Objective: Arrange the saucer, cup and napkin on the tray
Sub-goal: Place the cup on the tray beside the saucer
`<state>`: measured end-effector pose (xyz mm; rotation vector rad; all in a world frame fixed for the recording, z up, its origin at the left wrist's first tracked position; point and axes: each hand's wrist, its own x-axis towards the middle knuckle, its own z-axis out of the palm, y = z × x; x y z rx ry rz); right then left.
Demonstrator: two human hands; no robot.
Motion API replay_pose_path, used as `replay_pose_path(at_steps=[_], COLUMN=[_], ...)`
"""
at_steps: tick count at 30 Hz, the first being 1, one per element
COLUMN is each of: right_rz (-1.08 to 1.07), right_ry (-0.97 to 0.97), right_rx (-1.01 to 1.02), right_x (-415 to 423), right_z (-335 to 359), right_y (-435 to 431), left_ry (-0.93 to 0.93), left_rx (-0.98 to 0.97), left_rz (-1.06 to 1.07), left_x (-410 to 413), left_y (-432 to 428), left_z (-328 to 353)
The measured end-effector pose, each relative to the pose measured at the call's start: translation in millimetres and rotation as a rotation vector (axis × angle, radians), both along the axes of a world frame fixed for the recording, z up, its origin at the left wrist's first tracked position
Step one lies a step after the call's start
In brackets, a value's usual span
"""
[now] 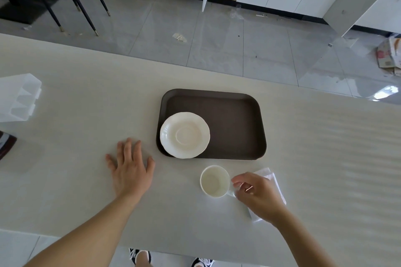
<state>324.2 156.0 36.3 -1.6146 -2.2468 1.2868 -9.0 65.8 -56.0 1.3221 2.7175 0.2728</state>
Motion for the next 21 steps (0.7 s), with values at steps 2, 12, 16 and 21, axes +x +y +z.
replay_pose_path(at_steps=[2,12,16,21], right_rz=[0.062,0.117,0.081,0.074], right_ry=[-0.021,0.013,0.059,0.110], right_rx=[0.043,0.278,0.400,0.474], right_x=[-0.6,-11.3,-10.9,-10.8], right_z=[-0.8,-10.7,-8.6,1.5], right_y=[-4.0,-7.3,-4.8,12.4], left_ry=[0.004,0.010,0.014,0.013], left_rx=[0.009,0.027,0.045,0.056], left_rz=[0.001,0.014,0.015,0.016], left_x=[0.2,0.1,-0.1,-0.1], left_y=[0.2,0.4,-0.3,0.1], left_z=[-0.4,-0.7,-2.9,-3.8])
